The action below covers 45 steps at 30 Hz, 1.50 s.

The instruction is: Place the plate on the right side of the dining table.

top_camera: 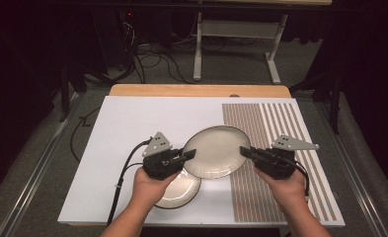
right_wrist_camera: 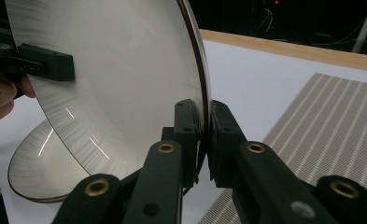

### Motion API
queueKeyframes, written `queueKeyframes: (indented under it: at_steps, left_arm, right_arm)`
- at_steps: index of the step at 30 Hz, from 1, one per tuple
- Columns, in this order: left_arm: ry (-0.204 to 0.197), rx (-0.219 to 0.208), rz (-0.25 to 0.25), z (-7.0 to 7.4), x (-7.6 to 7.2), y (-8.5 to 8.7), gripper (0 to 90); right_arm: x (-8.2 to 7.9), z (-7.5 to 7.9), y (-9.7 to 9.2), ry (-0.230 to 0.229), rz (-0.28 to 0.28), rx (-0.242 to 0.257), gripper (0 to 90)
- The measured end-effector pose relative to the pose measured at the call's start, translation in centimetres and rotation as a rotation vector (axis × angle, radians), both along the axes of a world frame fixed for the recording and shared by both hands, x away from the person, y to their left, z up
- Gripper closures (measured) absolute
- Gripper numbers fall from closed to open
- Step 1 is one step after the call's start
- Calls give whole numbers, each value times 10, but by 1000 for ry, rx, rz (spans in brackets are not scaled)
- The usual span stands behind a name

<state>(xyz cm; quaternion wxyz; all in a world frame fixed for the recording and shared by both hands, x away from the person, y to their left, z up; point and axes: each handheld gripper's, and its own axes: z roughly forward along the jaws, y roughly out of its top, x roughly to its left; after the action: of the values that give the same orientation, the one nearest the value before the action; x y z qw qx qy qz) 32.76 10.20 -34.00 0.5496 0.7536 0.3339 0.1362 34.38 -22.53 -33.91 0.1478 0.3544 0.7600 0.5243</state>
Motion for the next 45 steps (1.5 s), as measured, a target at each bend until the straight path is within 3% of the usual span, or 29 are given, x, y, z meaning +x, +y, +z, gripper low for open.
queueKeyframes:
  at_steps: [14, 23, 33, 45]
  left_arm:
    - [10, 25, -56, 6, 18, -51, 790]
    - [42, 47, -83, 5, 35, -87, 780]
    - [104, 81, -99, -13, 56, -130, 765]
    - [178, 77, -104, -33, 71, -159, 748]
  right_arm:
    - [-8, 3, -53, -7, -95, 8, 855]
    - [-9, -2, -81, -3, -156, 17, 855]
    - [-6, -24, -117, 42, -229, 23, 855]
    - [-5, -40, -143, 81, -287, 26, 859]
